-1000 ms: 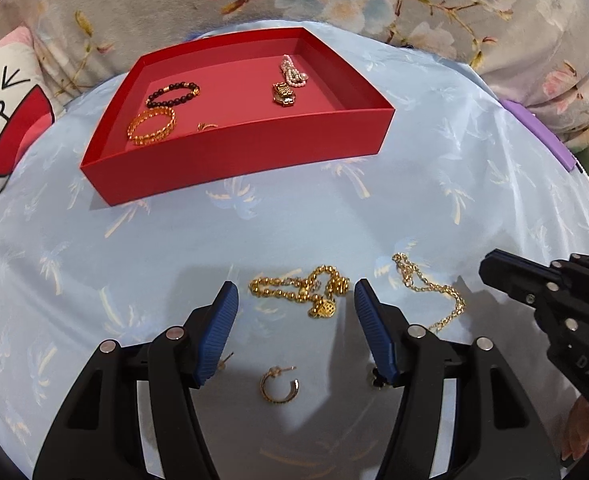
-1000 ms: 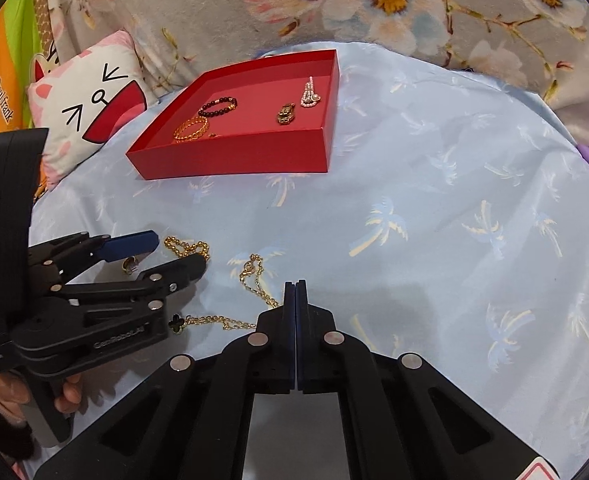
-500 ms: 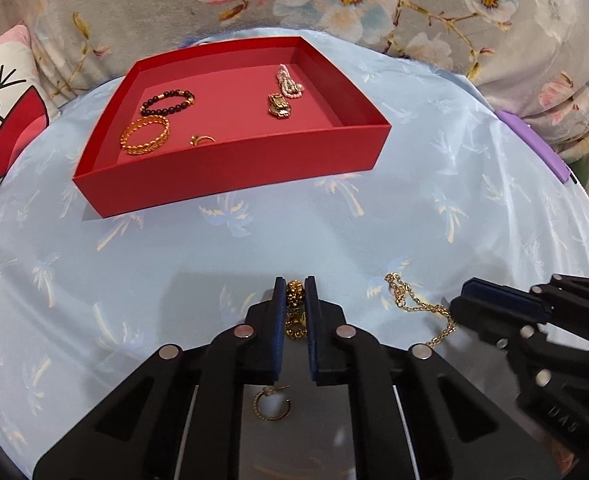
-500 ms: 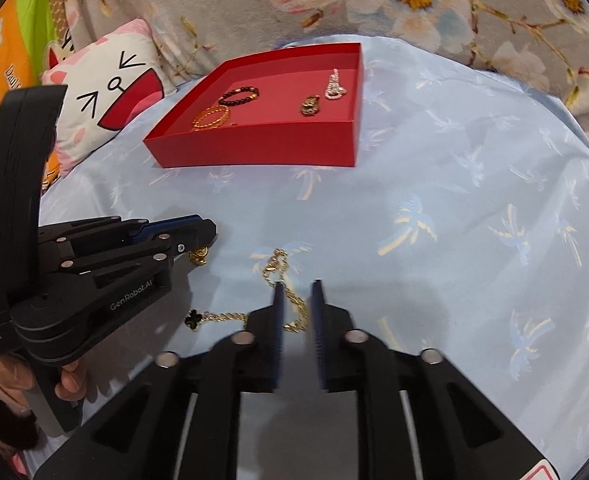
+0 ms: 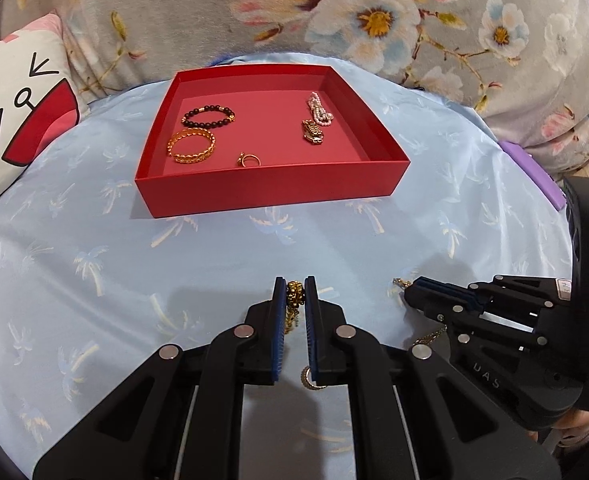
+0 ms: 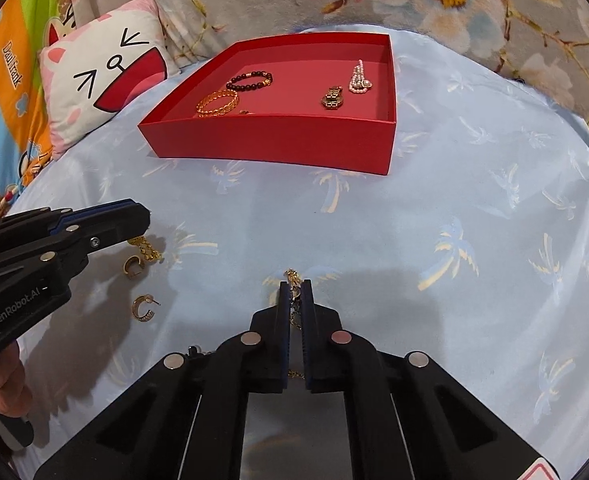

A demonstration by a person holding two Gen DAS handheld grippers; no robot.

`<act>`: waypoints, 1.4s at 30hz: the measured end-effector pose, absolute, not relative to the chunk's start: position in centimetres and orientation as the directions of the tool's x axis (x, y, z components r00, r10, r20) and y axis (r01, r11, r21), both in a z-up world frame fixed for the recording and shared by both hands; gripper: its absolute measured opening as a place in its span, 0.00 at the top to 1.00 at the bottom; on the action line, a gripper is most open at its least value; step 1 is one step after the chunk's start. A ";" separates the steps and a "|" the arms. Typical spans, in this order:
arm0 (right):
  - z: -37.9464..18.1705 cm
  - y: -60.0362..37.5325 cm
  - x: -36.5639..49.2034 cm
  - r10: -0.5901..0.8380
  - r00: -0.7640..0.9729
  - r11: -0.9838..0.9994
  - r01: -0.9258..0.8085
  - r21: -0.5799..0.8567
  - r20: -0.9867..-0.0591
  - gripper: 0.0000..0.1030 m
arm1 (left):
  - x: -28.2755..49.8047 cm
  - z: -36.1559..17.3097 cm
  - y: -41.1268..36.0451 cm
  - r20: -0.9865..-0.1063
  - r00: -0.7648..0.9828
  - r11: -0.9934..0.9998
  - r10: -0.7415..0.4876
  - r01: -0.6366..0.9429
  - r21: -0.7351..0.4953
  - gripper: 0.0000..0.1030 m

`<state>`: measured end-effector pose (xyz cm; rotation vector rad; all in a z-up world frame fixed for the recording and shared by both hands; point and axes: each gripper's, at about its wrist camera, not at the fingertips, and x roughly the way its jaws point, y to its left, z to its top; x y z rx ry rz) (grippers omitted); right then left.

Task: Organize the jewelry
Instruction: 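Carry both gold chains over the red box and lower them inside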

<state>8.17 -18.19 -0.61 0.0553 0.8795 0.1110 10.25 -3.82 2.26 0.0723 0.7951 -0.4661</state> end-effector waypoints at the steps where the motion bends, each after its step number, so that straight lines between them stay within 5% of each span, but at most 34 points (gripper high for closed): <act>1: -0.6 -18.2 8.1 0.118 0.633 0.993 -0.073 0.092 -0.765 0.99 | 10.2 2.4 -3.7 -0.701 0.605 0.897 -0.377 0.427 -0.113 0.92; 31: 18.5 -19.2 10.9 0.134 0.852 0.991 -0.113 0.073 -0.506 0.99 | 15.9 12.7 -0.6 -0.596 0.708 0.911 -0.379 0.399 -0.106 0.92; 42: 17.6 -20.9 18.4 0.104 0.841 0.994 -0.070 0.084 -0.530 0.99 | 23.5 13.7 -4.2 -0.583 0.709 0.901 -0.397 0.422 -0.100 0.92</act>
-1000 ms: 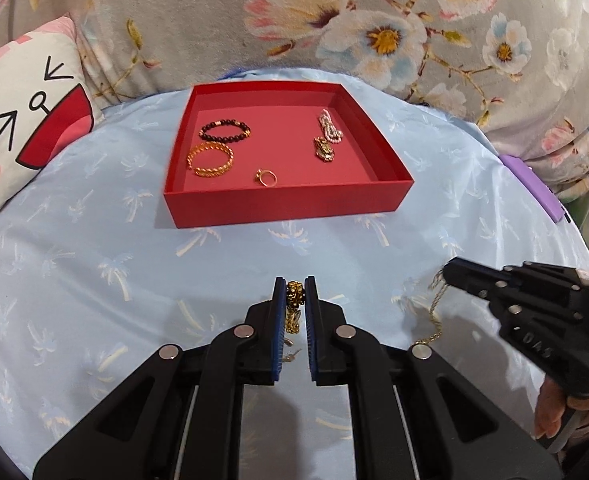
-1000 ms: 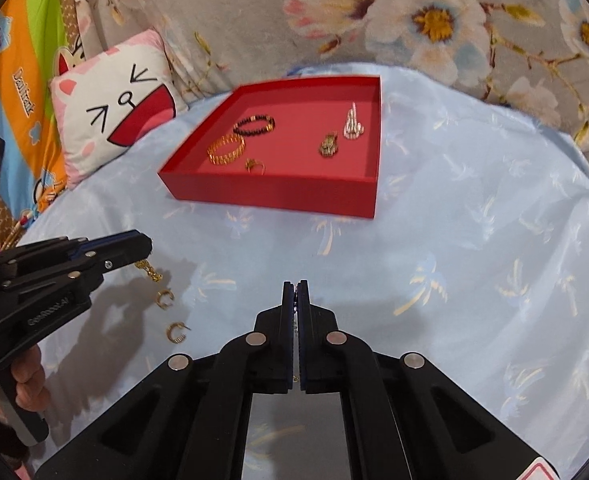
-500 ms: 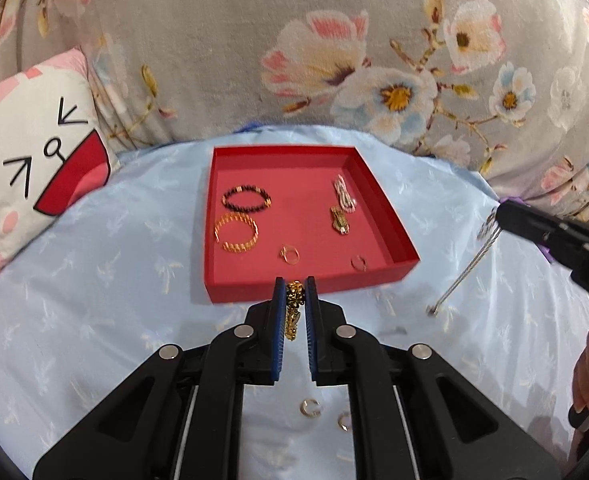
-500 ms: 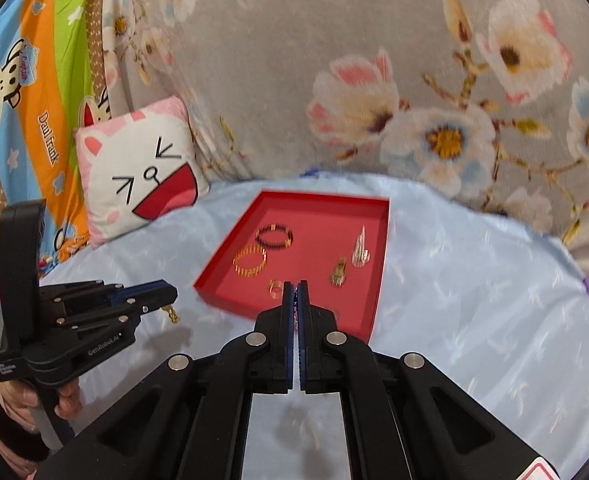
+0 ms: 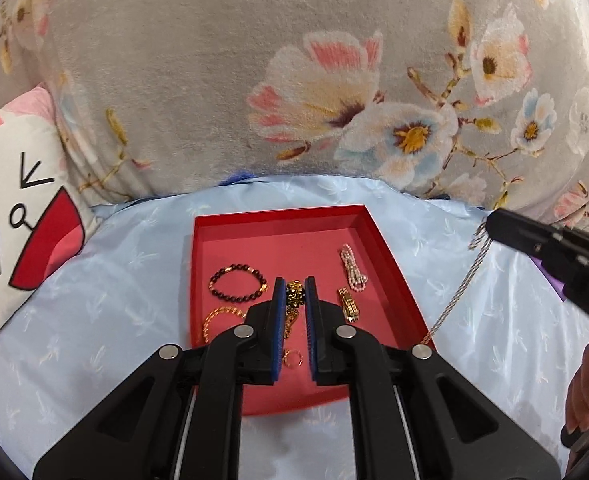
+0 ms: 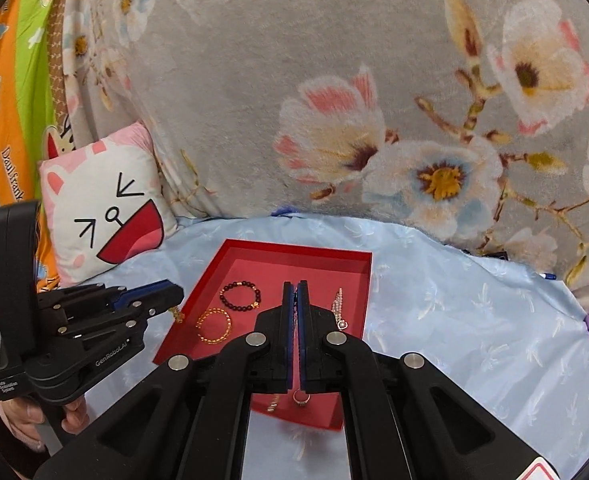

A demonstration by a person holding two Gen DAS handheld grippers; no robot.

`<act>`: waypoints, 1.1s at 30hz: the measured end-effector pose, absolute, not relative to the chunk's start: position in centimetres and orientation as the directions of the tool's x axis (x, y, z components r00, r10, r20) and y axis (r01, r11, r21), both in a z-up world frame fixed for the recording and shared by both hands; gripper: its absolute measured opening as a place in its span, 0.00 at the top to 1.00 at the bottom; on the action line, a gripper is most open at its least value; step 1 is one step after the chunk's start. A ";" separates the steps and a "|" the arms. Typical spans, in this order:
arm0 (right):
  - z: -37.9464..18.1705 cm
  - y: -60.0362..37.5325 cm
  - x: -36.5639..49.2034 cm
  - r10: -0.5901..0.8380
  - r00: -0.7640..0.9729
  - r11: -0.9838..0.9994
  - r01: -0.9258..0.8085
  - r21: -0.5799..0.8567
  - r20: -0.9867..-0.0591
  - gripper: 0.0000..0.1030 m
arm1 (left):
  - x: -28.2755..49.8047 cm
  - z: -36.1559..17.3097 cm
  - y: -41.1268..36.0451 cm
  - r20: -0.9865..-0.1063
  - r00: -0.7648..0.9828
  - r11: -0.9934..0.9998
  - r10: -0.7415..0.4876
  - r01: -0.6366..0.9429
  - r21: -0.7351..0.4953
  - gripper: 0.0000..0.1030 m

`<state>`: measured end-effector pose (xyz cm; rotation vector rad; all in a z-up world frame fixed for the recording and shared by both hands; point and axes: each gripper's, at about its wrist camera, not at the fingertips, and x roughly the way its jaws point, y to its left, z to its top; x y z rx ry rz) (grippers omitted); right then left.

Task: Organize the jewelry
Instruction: 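Carry both gold chains over the red box and lower them inside, then open both tools to release the chains into the red box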

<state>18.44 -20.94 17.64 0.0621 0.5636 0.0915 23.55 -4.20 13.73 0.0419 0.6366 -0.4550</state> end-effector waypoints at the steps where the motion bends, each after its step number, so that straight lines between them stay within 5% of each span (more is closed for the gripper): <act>1: 17.1 -21.0 19.0 0.101 0.839 0.994 -0.067 0.082 -0.535 0.99 | 24.2 13.4 -4.8 -0.586 0.707 0.901 -0.395 0.424 -0.095 0.92; 23: 8.0 -23.4 27.8 0.078 0.754 0.995 -0.013 0.103 -0.652 0.98 | 32.9 4.9 -9.9 -0.717 0.648 0.944 -0.259 0.326 -0.047 0.91; 27: 8.1 -23.2 27.4 0.084 0.761 0.994 -0.018 0.109 -0.643 0.94 | 32.9 5.0 -9.5 -0.704 0.677 0.959 -0.212 0.283 -0.017 0.69; 33: 8.7 -22.7 26.6 0.095 0.773 0.993 -0.033 0.110 -0.627 0.87 | 32.5 5.6 -9.1 -0.686 0.700 0.963 -0.199 0.271 -0.002 0.67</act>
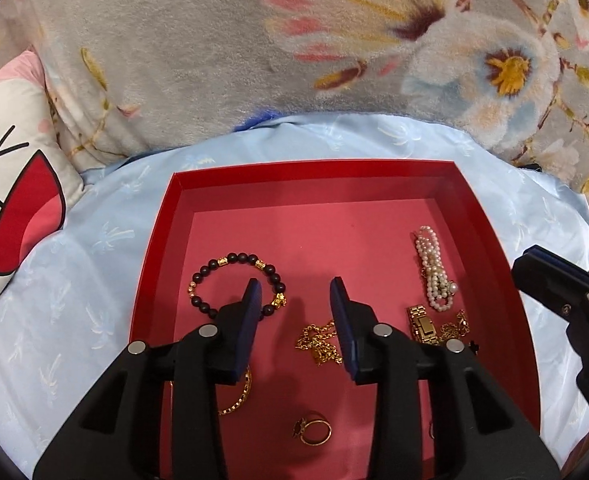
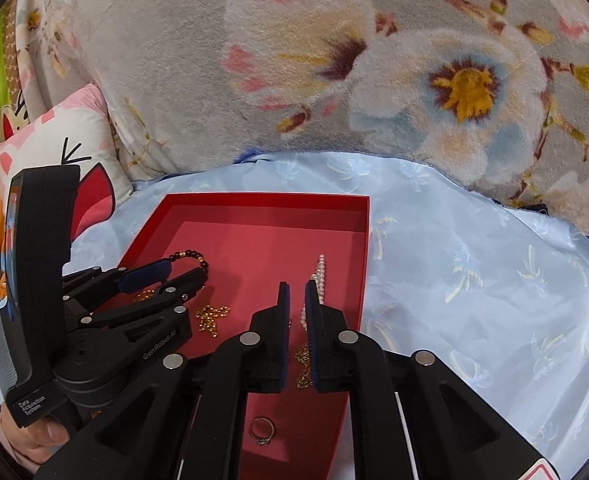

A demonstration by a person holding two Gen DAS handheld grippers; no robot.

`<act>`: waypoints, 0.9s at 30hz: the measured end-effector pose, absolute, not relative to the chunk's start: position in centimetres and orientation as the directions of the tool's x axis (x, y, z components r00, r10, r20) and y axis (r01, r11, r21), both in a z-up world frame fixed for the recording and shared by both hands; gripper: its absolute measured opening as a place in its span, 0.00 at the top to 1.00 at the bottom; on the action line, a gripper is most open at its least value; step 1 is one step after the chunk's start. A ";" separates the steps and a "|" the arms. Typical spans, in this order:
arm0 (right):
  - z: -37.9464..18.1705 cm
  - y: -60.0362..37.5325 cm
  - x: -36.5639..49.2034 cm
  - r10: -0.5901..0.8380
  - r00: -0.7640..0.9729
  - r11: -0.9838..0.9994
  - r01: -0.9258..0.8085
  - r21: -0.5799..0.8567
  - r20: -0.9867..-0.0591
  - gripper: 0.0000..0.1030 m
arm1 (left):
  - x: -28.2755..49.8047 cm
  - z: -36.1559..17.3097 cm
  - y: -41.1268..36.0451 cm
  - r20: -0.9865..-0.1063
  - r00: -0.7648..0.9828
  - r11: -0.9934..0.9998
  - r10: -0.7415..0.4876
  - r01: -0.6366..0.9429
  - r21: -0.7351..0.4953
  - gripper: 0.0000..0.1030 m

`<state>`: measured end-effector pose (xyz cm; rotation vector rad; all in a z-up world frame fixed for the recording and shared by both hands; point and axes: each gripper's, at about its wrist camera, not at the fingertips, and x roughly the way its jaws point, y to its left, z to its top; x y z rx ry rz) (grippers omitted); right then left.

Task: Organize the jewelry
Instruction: 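Open both tools to release the chains into the red box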

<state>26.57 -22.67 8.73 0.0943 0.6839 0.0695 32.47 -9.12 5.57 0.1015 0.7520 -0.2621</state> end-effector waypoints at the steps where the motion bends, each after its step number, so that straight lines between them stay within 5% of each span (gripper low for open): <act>1: 8.9 -22.5 26.4 0.095 0.777 0.994 -0.035 0.107 -0.623 0.85 | 32.3 5.7 -9.1 -0.683 0.704 0.963 -0.197 0.270 0.001 0.66; 3: 9.1 -22.3 26.1 0.094 0.782 0.994 -0.038 0.102 -0.616 0.79 | 32.0 5.9 -9.2 -0.676 0.710 0.962 -0.195 0.272 0.008 0.66; 27: 9.7 -21.8 23.2 0.103 0.782 0.993 -0.050 0.103 -0.615 0.75 | 28.6 7.5 -9.1 -0.659 0.725 0.961 -0.198 0.276 0.015 0.65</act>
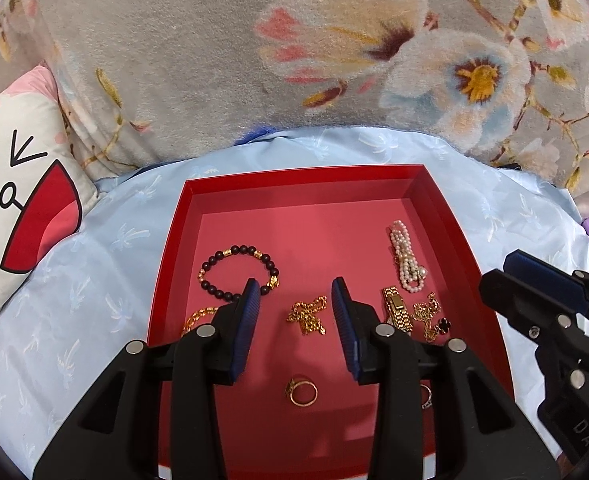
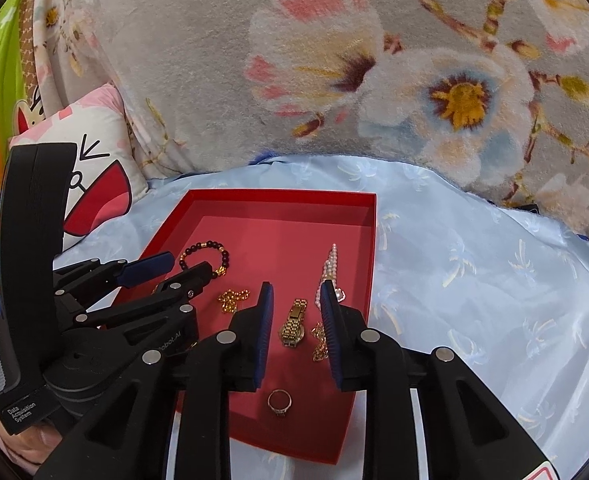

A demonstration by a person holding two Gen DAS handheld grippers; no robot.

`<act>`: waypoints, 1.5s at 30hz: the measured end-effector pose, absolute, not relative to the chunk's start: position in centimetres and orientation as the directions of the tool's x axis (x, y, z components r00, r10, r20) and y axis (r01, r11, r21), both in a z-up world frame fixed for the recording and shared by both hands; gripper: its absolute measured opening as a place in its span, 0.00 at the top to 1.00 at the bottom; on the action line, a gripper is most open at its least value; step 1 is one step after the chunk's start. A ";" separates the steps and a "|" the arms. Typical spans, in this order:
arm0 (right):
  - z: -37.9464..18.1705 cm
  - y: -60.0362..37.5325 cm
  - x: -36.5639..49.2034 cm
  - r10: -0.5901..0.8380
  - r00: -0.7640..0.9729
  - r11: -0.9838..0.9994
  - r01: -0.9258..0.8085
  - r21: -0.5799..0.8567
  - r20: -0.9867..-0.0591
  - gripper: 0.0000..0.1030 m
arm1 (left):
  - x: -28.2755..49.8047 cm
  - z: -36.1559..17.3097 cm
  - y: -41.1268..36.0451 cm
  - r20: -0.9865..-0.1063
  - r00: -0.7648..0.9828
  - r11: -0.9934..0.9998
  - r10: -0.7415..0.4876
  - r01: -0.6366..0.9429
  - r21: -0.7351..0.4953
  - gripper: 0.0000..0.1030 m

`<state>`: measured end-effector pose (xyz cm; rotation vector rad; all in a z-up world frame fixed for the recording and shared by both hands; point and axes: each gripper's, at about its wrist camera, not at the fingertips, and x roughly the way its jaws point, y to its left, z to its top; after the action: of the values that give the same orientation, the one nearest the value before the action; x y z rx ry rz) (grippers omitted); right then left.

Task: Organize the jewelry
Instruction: 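Open both tools to release the chains into the red box, then withdraw both tools from the box toward the gold hoop earrings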

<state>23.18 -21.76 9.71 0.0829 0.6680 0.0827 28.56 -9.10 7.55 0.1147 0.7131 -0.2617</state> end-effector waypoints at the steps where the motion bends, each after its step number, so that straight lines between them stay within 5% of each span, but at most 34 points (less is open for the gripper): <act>1: 9.7 -21.8 22.9 0.104 0.783 0.993 -0.048 0.107 -0.613 0.72 | 28.3 7.6 -9.1 -0.658 0.727 0.962 -0.196 0.274 0.016 0.63; 33: 8.7 -21.4 13.5 0.131 0.781 0.987 -0.046 0.154 -0.610 0.63 | 19.4 8.8 -7.5 -0.628 0.753 0.962 -0.195 0.273 0.028 0.53; 37: 7.6 -20.9 10.9 0.139 0.771 0.988 -0.066 0.139 -0.621 0.58 | 17.2 8.1 -5.9 -0.625 0.761 0.963 -0.174 0.265 0.055 0.42; 45: 3.7 -18.7 6.2 0.217 0.699 0.975 -0.128 0.179 -0.681 0.58 | 13.1 4.3 -2.3 -0.658 0.748 0.976 -0.087 0.197 0.095 0.41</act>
<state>6.17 -18.69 3.65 0.1216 0.7738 0.1923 13.09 -2.34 4.33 0.1620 0.7091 -0.1558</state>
